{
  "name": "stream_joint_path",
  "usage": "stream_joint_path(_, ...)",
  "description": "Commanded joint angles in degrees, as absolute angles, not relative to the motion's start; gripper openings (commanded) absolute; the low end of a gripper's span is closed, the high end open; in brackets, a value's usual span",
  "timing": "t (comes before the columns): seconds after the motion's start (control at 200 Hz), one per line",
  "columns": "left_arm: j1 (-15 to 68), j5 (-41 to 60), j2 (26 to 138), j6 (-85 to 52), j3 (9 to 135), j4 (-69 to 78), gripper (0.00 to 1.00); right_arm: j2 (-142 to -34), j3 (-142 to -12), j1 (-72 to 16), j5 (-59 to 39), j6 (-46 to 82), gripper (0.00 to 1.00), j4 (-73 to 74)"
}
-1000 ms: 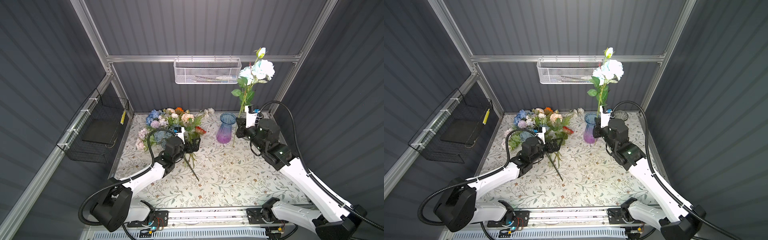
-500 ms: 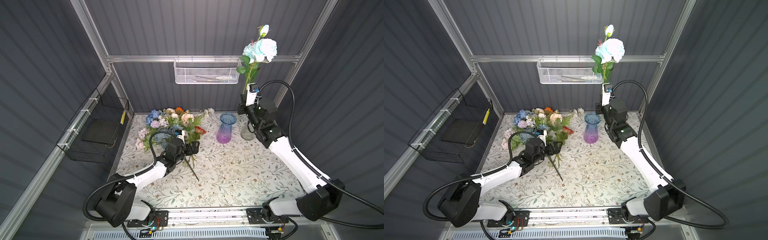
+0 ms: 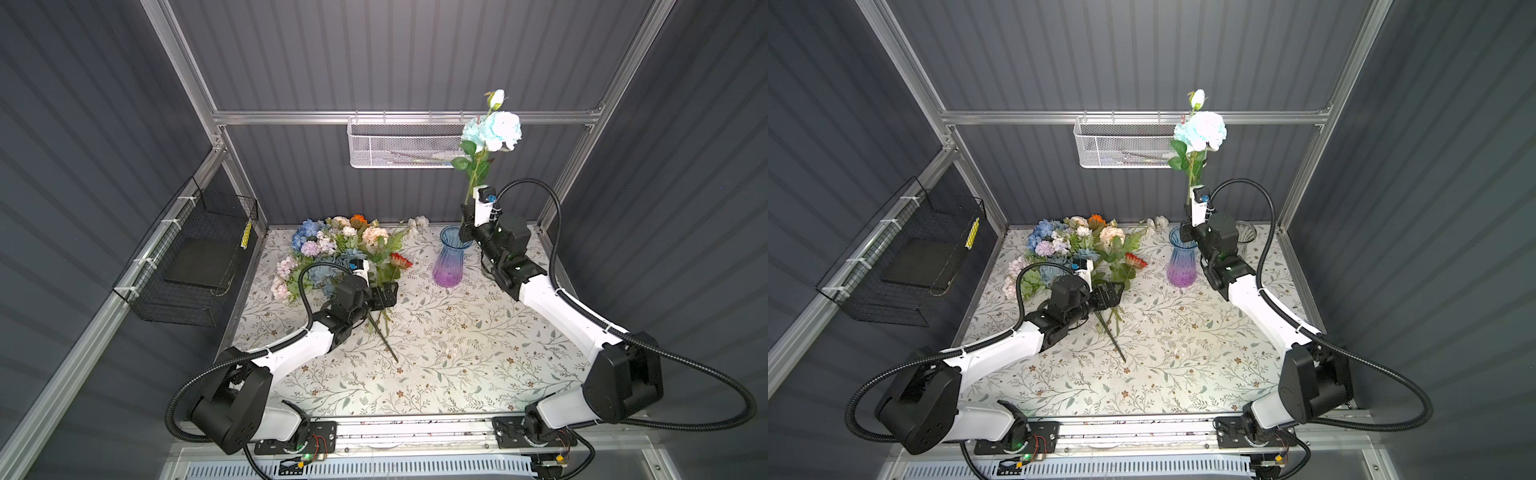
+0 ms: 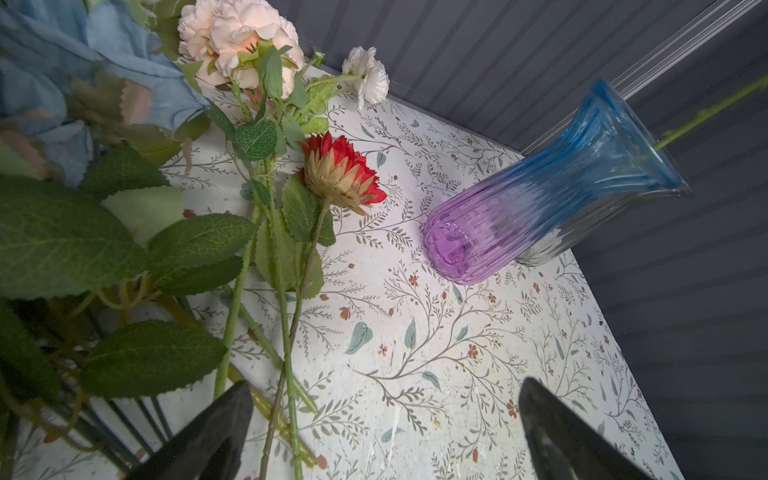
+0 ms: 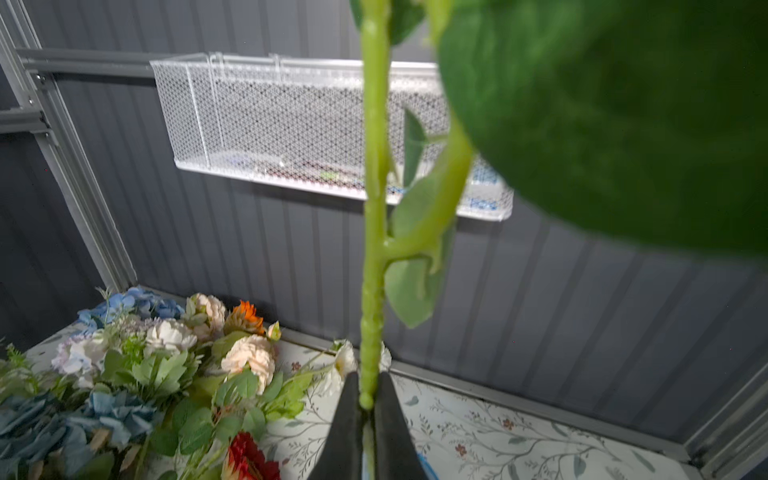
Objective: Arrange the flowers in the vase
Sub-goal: 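Carry the rose with the right gripper and lower it into the blue-purple vase, then release the rose in the vase and withdraw the right gripper toward the pile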
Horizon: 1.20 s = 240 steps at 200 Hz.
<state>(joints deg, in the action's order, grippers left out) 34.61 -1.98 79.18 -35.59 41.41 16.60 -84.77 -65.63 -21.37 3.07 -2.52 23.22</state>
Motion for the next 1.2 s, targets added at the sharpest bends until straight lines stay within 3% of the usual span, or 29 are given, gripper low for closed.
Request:
stream_joint_path(0.0, 34.6, -2.3, 80.1, -34.3, 43.7, 16.3, 1.0, -84.8, -61.4, -21.3, 1.8, 0.0, 0.0, 27.3)
stream_joint_path(0.53, 34.6, -1.0, 81.3, -34.9, 44.6, 16.6, 1.0, -86.0, -53.0, -20.3, 3.5, 6.2, 0.0, 26.5)
stream_joint_path(1.196, 34.6, -2.5, 79.9, -33.2, 45.1, 14.6, 1.0, -84.2, -54.0, -19.4, 3.7, 7.6, 0.31, 18.3)
